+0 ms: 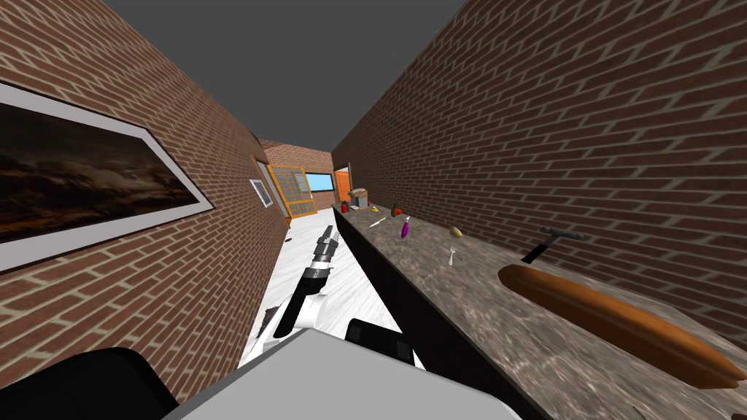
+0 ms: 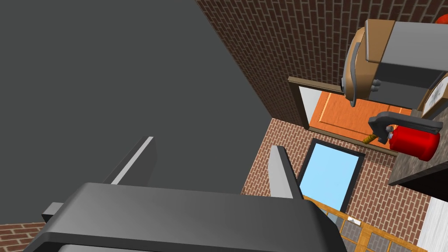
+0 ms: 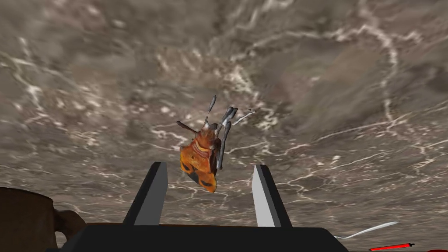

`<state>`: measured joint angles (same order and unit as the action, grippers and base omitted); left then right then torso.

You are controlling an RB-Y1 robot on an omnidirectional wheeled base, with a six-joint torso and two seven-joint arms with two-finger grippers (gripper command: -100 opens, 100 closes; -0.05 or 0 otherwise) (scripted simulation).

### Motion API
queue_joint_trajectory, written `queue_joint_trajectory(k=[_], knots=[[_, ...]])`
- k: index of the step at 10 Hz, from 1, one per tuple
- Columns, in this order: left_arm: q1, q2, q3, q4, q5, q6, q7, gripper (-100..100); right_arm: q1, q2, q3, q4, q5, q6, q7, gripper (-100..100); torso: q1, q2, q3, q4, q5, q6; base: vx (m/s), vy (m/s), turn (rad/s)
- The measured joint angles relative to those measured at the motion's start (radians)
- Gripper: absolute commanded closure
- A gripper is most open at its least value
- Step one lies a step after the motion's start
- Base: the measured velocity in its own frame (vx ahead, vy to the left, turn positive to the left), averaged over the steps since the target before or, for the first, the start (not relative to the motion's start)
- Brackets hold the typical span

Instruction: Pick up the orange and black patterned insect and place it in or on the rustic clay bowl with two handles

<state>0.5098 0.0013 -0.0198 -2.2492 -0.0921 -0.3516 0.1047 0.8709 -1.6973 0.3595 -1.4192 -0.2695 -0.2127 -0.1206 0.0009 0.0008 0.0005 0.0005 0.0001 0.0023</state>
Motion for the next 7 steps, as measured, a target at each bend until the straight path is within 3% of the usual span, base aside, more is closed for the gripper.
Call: queue_joint_trajectory(k=[3,4,5,7], knots=[[0.0,0.0,0.0,0.0,0.0,0.0,0.0,0,0.0,-0.001,0.0,0.0,0.001,0.0,0.002,100,-0.005,-0.002,-0.001,0.0,-0.004,-0.001,0.0,0.0,0.0],[0.0,0.0,0.0,0.0,0.0,0.0,0.0,0,0.0,-0.001,0.0,0.0,0.001,0.0,0.002,0,-0.006,-0.002,-0.001,-0.001,-0.004,-0.001,0.0,0.0,0.0],[0.0,0.0,0.0,0.0,0.0,0.0,0.0,0,0.0,-0.001,0.0,0.0,0.001,0.0,0.002,100,-0.006,-0.002,-0.001,-0.001,-0.004,-0.001,0.021,0.003,-0.013],[0.0,0.0,0.0,0.0,0.0,0.0,0.0,0,0.019,-0.036,-0.017,-0.011,-0.017,-0.007,-0.004,100,-0.005,-0.003,-0.002,-0.001,-0.004,-0.001,0.01,0.013,-0.037]])
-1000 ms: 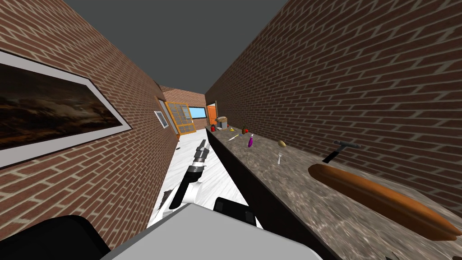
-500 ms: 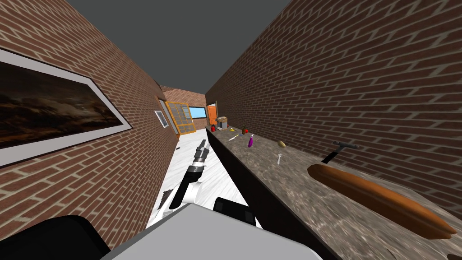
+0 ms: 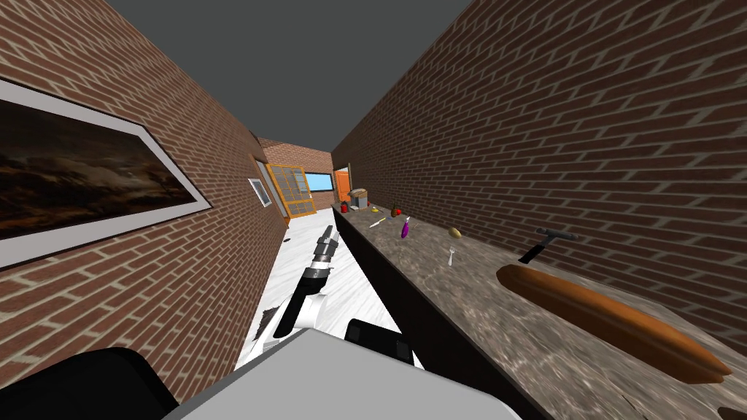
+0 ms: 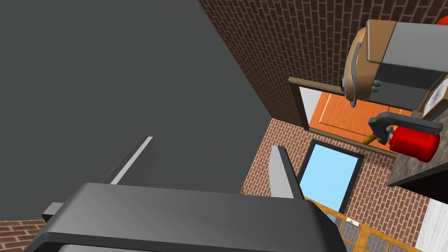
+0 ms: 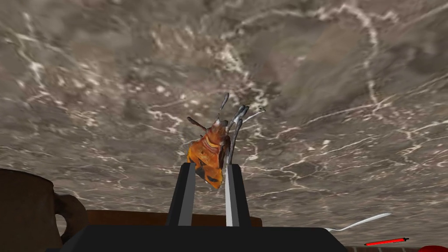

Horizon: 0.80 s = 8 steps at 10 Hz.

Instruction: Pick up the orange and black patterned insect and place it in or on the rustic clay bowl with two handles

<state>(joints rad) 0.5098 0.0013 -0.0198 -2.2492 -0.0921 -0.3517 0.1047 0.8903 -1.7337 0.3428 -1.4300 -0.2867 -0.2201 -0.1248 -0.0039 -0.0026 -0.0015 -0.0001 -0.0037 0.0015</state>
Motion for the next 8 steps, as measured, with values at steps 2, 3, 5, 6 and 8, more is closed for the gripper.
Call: queue_joint_trajectory(k=[2,3,5,6,8], knots=[[0.0,0.0,0.0,0.0,0.0,0.0,0.0,0,-0.002,-0.025,0.0,-0.006,-0.007,-0.004,-0.011,0,0.0,0.001,0.0,0.0,-0.001,0.0,0.0,0.0,0.0],[0.0,0.0,0.0,0.0,0.0,0.0,0.0,0,-0.002,-0.025,0.0,-0.006,-0.007,-0.004,-0.011,100,-0.001,0.001,0.001,0.0,-0.001,0.0,-0.076,0.088,0.072],[0.0,0.0,0.0,0.0,0.0,0.0,0.0,0,-0.016,-0.027,-0.008,0.038,0.005,-0.048,-0.031,100,0.006,0.009,0.005,0.002,0.001,0.0,-0.137,0.088,0.064],[0.0,0.0,0.0,0.0,0.0,0.0,0.0,0,-0.012,-0.031,-0.02,0.057,0.006,-0.073,-0.041,100,0.005,0.01,0.006,0.003,0.001,0.001,-0.088,0.029,0.047],[0.0,0.0,0.0,0.0,0.0,0.0,0.0,0,-0.022,-0.025,-0.033,0.101,0.022,-0.119,-0.061,100,0.0,0.007,0.004,0.002,0.0,0.0,-0.046,0.002,0.077]])
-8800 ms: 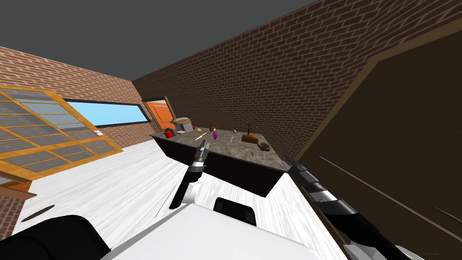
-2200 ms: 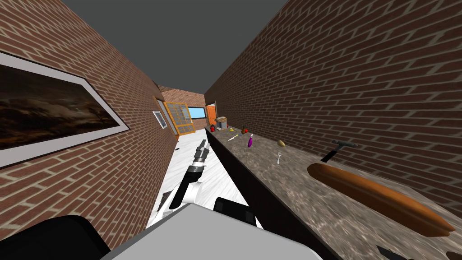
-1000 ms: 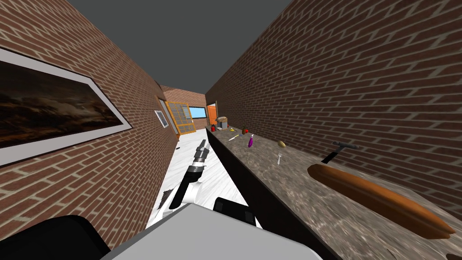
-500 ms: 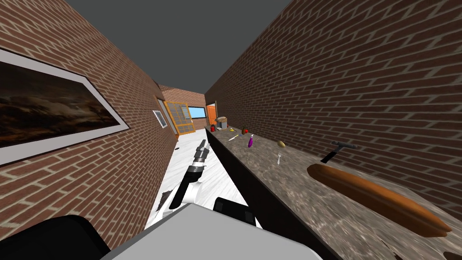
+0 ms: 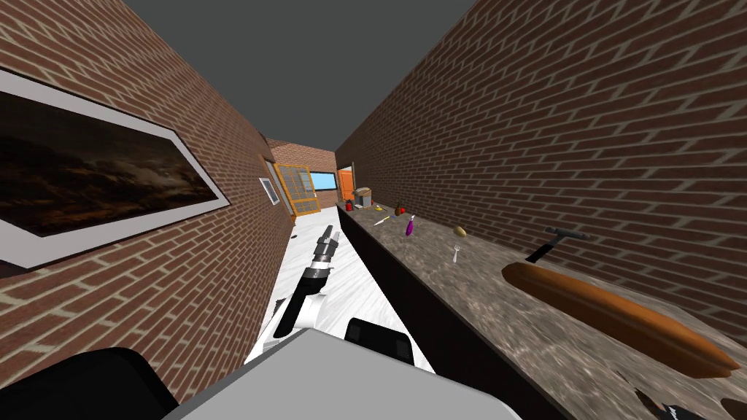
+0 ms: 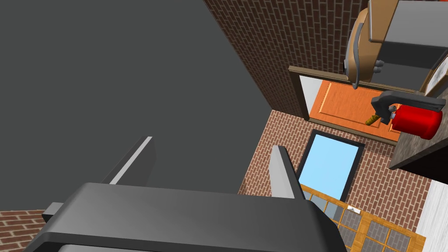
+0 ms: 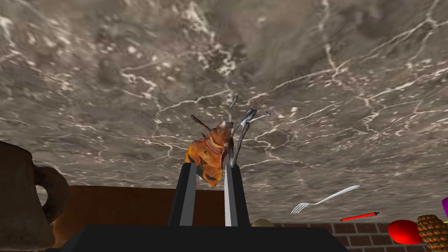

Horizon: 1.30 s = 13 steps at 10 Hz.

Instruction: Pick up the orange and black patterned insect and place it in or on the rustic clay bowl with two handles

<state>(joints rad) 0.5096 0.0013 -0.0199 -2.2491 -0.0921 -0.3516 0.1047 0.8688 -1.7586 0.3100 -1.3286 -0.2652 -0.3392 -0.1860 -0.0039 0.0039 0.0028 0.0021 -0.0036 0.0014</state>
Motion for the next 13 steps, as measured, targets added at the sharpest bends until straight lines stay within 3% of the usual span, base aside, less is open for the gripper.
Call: queue_joint_trajectory(k=[1,3,4,5,7,9,10,11,12,13], knots=[[0.0,0.0,0.0,0.0,0.0,0.0,0.0,0,0.035,-0.004,-0.039,0.015,-0.016,-0.025,0.006,100,-0.001,-0.001,-0.001,0.0,0.0,0.0,-0.041,0.0,0.096],[0.0,0.0,0.0,0.0,0.0,0.0,0.0,0,0.022,-0.008,-0.053,0.069,0.001,-0.082,-0.024,100,-0.002,-0.003,-0.002,0.0,-0.001,-0.001,-0.031,-0.007,0.092],[0.0,0.0,0.0,0.0,0.0,0.0,0.0,0,0.016,-0.006,-0.059,0.103,0.013,-0.114,-0.042,100,-0.002,-0.003,-0.002,-0.001,-0.001,-0.001,-0.021,-0.008,0.102],[0.0,0.0,0.0,0.0,0.0,0.0,0.0,0,-0.02,0.005,-0.044,0.142,0.046,-0.145,-0.07,100,-0.002,-0.004,-0.002,-0.001,-0.001,-0.001,-0.015,-0.009,0.054],[0.0,0.0,0.0,0.0,0.0,0.0,0.0,0,-0.005,0.002,-0.065,0.181,0.046,-0.19,-0.087,100,-0.003,-0.003,-0.002,-0.001,-0.001,-0.001,-0.02,-0.02,0.092],[0.0,0.0,0.0,0.0,0.0,0.0,0.0,0,-0.028,0.017,-0.067,0.252,0.083,-0.248,-0.122,100,-0.004,-0.003,-0.002,-0.001,-0.001,-0.001,-0.02,-0.029,0.086],[0.0,0.0,0.0,0.0,0.0,0.0,0.0,0,-0.01,0.013,-0.083,0.266,0.075,-0.268,-0.126,100,-0.003,-0.003,-0.002,-0.001,-0.002,0.0,-0.015,-0.019,0.063],[0.0,0.0,0.0,0.0,0.0,0.0,0.0,0,-0.016,0.017,-0.084,0.294,0.087,-0.293,-0.137,100,-0.003,-0.003,-0.002,-0.001,-0.001,0.0,-0.019,-0.028,0.116],[0.0,0.0,0.0,0.0,0.0,0.0,0.0,0,-0.057,0.03,-0.064,0.345,0.126,-0.328,-0.168,100,-0.004,-0.003,-0.002,-0.001,-0.001,-0.001,-0.014,-0.027,0.052],[0.0,0.0,0.0,0.0,0.0,0.0,0.0,0,-0.039,0.027,-0.079,0.357,0.118,-0.348,-0.173,100,-0.003,-0.003,-0.002,-0.001,-0.002,0.0,-0.005,-0.013,-0.005]])
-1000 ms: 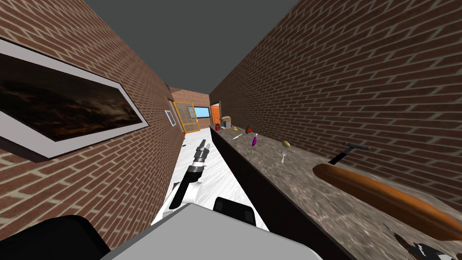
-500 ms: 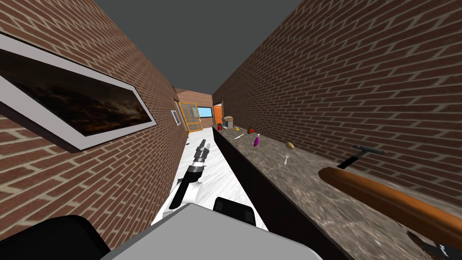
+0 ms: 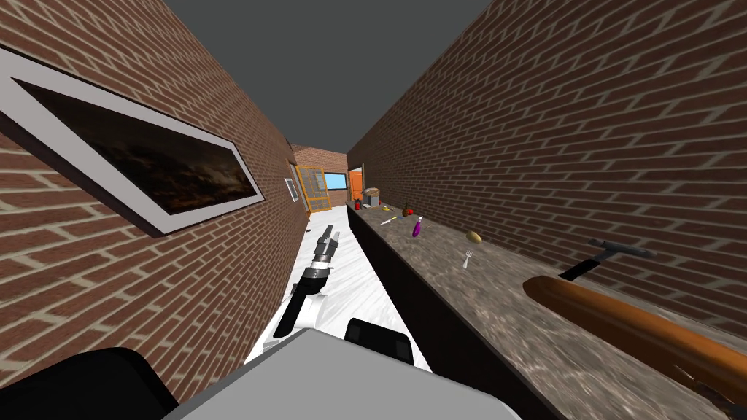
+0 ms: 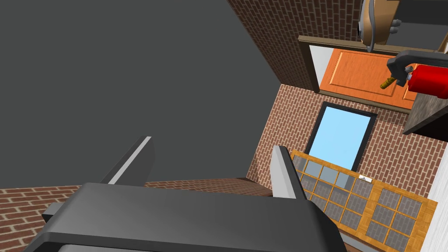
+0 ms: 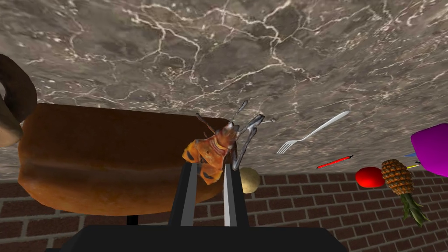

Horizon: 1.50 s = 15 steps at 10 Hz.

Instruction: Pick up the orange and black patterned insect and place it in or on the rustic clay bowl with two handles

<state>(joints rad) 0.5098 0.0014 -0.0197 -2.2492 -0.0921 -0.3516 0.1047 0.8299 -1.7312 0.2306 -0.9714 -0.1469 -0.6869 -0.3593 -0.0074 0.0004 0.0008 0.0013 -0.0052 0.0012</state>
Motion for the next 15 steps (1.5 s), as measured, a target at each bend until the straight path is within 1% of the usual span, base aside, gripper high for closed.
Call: queue_joint_trajectory(k=[1,2,3,4,6,8,9,11,12,13,14,15], knots=[[0.0,0.0,0.0,0.0,0.0,0.0,0.0,0,0.026,-0.005,-0.016,-0.004,-0.016,-0.004,0.009,100,0.001,0.0,0.0,0.0,0.0,0.0,-0.007,-0.015,0.061],[0.0,0.0,0.0,0.0,0.0,0.0,0.0,0,0.039,-0.003,-0.025,0.014,-0.015,-0.02,0.006,100,0.001,0.0,0.0,0.0,0.0,0.0,-0.016,-0.036,0.128],[0.0,0.0,0.0,0.0,0.0,0.0,0.0,0,0.045,-0.001,-0.031,0.041,-0.007,-0.045,-0.007,100,0.0,0.0,0.0,0.0,0.0,-0.001,-0.016,-0.031,0.069],[0.0,0.0,0.0,0.0,0.0,0.0,0.0,0,0.051,-0.001,-0.037,0.056,-0.005,-0.061,-0.015,100,0.0,0.0,0.0,0.0,0.0,0.0,-0.016,-0.025,0.073],[0.0,0.0,0.0,0.0,0.0,0.0,0.0,0,0.041,0.011,-0.033,0.1,0.017,-0.096,-0.036,100,0.0,0.0,0.0,0.0,0.0,0.0,-0.008,-0.021,0.063],[0.0,0.0,0.0,0.0,0.0,0.0,0.0,0,0.022,0.032,-0.022,0.177,0.055,-0.153,-0.065,100,-0.001,0.0,0.0,0.0,0.0,0.0,-0.017,-0.047,0.129],[0.0,0.0,0.0,0.0,0.0,0.0,0.0,0,0.001,0.041,-0.009,0.227,0.083,-0.188,-0.091,100,-0.002,0.0,0.0,0.0,0.0,0.0,-0.013,-0.042,0.053],[0.0,0.0,0.0,0.0,0.0,0.0,0.0,0,0.032,0.043,-0.023,0.256,0.082,-0.213,-0.104,100,-0.001,0.0,0.0,0.0,0.0,0.001,-0.008,-0.036,0.093],[0.0,0.0,0.0,0.0,0.0,0.0,0.0,0,-0.004,0.061,-0.002,0.305,0.118,-0.24,-0.124,100,-0.001,0.0,0.0,0.0,-0.001,0.0,-0.008,-0.033,0.037],[0.0,0.0,0.0,0.0,0.0,0.0,0.0,0,0.013,0.06,-0.008,0.314,0.117,-0.252,-0.133,100,-0.001,0.0,0.0,0.0,0.0,0.001,-0.001,-0.015,-0.012],[0.0,0.0,0.0,0.0,0.0,0.0,0.0,0,0.036,0.055,-0.019,0.306,0.104,-0.251,-0.13,100,0.001,-0.001,0.0,0.0,0.0,0.001,-0.001,-0.016,0.074],[0.0,0.0,0.0,0.0,0.0,0.0,0.0,0,0.028,0.065,-0.012,0.332,0.119,-0.263,-0.137,100,0.001,-0.001,0.0,0.0,0.0,0.001,-0.01,-0.042,0.12]])
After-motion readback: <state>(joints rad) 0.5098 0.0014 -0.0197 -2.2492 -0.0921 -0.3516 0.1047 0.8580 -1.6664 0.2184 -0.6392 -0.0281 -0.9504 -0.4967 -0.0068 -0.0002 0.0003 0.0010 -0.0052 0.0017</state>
